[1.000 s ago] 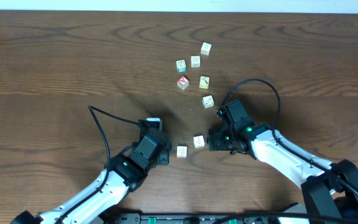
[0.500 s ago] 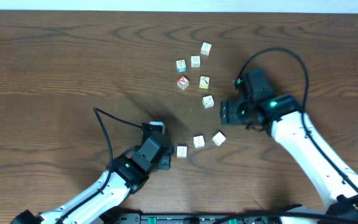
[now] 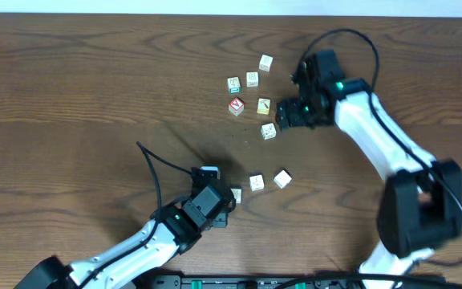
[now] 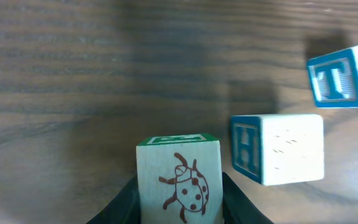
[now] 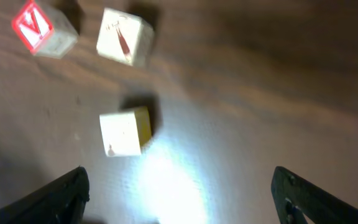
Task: Lift 5 blocks
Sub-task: 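Reach right gripper to the cluster and grasp the airplane A block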
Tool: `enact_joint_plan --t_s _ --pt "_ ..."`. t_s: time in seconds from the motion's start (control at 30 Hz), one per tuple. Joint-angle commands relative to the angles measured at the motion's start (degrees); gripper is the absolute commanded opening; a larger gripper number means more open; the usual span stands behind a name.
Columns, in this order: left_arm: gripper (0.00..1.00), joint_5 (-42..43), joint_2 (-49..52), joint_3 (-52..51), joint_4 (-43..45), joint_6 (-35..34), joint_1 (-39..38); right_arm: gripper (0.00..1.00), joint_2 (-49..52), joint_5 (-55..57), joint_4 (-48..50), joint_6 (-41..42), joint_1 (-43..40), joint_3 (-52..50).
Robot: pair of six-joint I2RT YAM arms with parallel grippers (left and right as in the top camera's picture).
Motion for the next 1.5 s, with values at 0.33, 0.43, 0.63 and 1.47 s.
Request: enact_joint_plan --t_s 0.33,0.43,0.63,1.47 --pt "0.24 -1.86 4.98 -0.22 4.52 -5.62 -0.17 0.85 11.10 -2.89 -4.63 -4.85 5.42 10.14" --pt "0.24 -1.44 4.98 -0.22 4.52 -5.64 -0.20 0.82 11.10 -2.80 -4.63 -4.83 5.92 10.14" --pt "0.19 0.55 4.98 -0.22 4.50 -5.64 -0.24 0.74 11.67 -0.33 -5.66 -4.63 5.92 9.81" --pt "0.56 2.51 4.98 -0.22 4.50 -6.67 -1.95 0.31 15.19 0.63 -5.22 -5.29 5.97 9.79"
